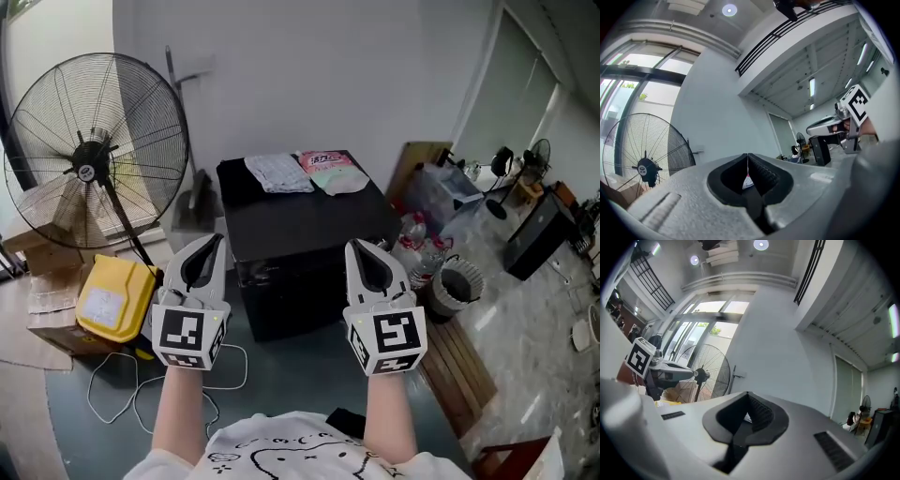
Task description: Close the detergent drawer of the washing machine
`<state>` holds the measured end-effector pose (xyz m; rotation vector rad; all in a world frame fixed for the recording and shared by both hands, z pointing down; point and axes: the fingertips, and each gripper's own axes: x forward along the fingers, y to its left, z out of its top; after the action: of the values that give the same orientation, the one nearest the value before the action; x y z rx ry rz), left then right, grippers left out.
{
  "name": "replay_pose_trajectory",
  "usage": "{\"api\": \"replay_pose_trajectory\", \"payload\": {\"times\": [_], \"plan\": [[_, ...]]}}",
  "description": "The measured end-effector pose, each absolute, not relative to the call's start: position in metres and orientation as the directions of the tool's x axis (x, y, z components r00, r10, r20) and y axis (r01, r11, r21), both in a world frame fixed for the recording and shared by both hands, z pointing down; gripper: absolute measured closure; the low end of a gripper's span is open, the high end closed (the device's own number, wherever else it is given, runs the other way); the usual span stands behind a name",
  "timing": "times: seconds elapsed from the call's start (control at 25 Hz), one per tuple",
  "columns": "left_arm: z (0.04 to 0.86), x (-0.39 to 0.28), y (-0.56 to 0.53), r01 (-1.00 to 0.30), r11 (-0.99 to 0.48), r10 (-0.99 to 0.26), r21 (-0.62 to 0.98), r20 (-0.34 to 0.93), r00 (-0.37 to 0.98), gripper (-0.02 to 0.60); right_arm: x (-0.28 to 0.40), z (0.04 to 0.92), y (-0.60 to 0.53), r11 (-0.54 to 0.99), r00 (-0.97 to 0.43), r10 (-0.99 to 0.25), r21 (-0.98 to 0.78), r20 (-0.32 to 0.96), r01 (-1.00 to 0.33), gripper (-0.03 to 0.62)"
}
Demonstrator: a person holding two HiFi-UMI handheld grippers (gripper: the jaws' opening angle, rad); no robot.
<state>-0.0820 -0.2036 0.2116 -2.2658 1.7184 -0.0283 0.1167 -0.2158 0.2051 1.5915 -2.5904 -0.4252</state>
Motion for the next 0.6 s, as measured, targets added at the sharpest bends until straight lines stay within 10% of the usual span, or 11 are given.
{"api": "replay_pose_trajectory", "payload": {"times": [0.6], "plan": [[0.199, -0.082, -0.2, -0.932, -0.264, -0.929, -0.246, -0.195, 0.315, 0.565, 0.119, 0.196, -0.205, 0.395, -0.44, -0.889, 0.277, -0.123, -0.876, 0.594]]}}
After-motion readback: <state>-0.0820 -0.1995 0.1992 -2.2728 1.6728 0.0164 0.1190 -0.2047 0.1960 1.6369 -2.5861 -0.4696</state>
